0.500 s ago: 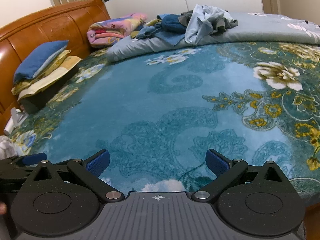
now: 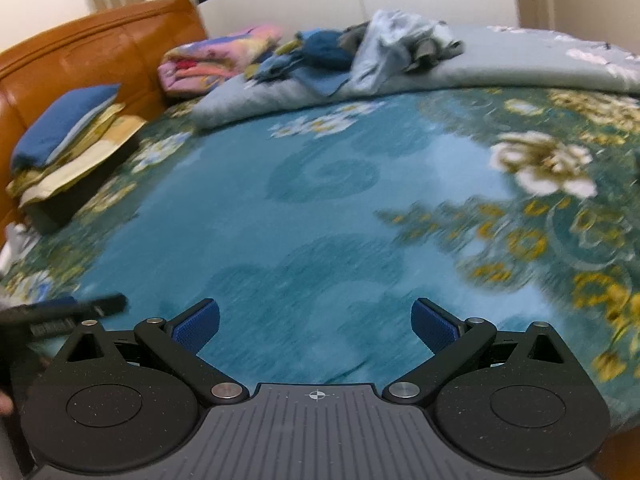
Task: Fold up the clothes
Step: 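Move both tools toward the pile of clothes on the bed, then grasp the light blue shirt in the pile with the left tool and lift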
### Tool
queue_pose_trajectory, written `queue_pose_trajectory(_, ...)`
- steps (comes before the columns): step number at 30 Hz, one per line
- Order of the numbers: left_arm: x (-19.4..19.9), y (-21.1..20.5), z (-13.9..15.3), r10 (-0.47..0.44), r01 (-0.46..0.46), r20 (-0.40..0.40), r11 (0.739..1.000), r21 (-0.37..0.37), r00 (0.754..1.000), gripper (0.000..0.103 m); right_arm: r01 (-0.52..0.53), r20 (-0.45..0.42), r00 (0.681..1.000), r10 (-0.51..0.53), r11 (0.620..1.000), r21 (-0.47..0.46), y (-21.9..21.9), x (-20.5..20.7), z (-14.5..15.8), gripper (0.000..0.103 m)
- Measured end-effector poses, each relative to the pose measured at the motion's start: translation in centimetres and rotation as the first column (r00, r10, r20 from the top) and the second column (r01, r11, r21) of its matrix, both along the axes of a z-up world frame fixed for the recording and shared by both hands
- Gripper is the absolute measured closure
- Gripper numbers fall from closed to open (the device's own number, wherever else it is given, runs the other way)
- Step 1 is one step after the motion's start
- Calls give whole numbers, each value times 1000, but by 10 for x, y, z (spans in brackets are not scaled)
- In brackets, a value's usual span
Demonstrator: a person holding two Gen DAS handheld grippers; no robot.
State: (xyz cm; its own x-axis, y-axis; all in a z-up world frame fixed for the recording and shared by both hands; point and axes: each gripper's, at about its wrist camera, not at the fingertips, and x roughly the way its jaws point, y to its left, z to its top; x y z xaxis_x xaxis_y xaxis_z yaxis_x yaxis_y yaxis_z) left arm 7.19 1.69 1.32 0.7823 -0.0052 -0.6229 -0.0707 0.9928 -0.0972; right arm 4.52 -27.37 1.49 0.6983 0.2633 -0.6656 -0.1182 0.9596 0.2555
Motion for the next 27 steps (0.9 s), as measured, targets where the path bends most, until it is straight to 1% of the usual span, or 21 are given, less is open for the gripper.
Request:
queue_pose_trajectory(2, 33, 1, 11, -22, 23, 38, 999, -32, 999, 1, 43, 14, 999, -43, 999, -12, -14, 11, 1, 0)
queue_pose_trajectory(4, 69, -8, 24, -47, 51, 96, 998, -40, 994, 2, 86, 22, 996, -86, 996, -20, -28, 22, -1, 0)
queue_pose_trajectory(7, 128, -38, 44, -115, 117, 178, 993, -3, 977, 2, 150, 20, 988, -150, 989, -10, -50, 39, -8, 0)
queue_pose_trajectory(9, 179, -66, 53, -171, 168, 197, 985, 32, 965, 2, 192, 6, 981, -192, 981, 7, -65, 51, -15, 0)
queue_pose_trajectory(11, 227, -96, 60, -220, 214, 203, 976, 50, 954, 2, 230, -8, 973, -230, 973, 14, -78, 60, -23, 0)
queue_pose_trajectory(14, 296, -143, 64, -259, 252, 218, 966, 56, 941, 2, 254, -17, 967, -253, 967, 7, -93, 67, -30, 0)
queue_pose_trajectory(17, 353, -187, 59, -247, 243, 246, 969, 47, 937, 2, 250, 20, 968, -249, 968, -21, -103, 70, -29, 0)
queue_pose_trajectory(19, 384, -215, 53, -247, 240, 258, 969, 57, 934, 2, 256, 41, 966, -254, 966, -42, -111, 73, -27, 0)
queue_pose_trajectory(22, 422, -252, 39, -276, 262, 241, 961, 88, 931, 3, 275, 62, 960, -272, 960, -55, -124, 79, -26, 0)
queue_pose_trajectory(23, 430, -261, 34, -289, 270, 244, 957, 106, 926, 4, 284, 73, 957, -280, 957, -53, -129, 80, -26, 0)
queue_pose_trajectory(25, 448, -280, 23, -314, 281, 248, 946, 159, 916, 12, 304, 95, 950, -299, 951, -49, -136, 83, -27, 0)
queue_pose_trajectory(26, 455, -285, 19, -324, 288, 249, 942, 171, 913, 21, 314, 105, 946, -308, 948, -48, -139, 84, -28, 0)
queue_pose_trajectory(27, 464, -288, 15, -323, 289, 244, 943, 166, 914, 31, 323, 114, 942, -316, 945, -51, -142, 84, -30, 0)
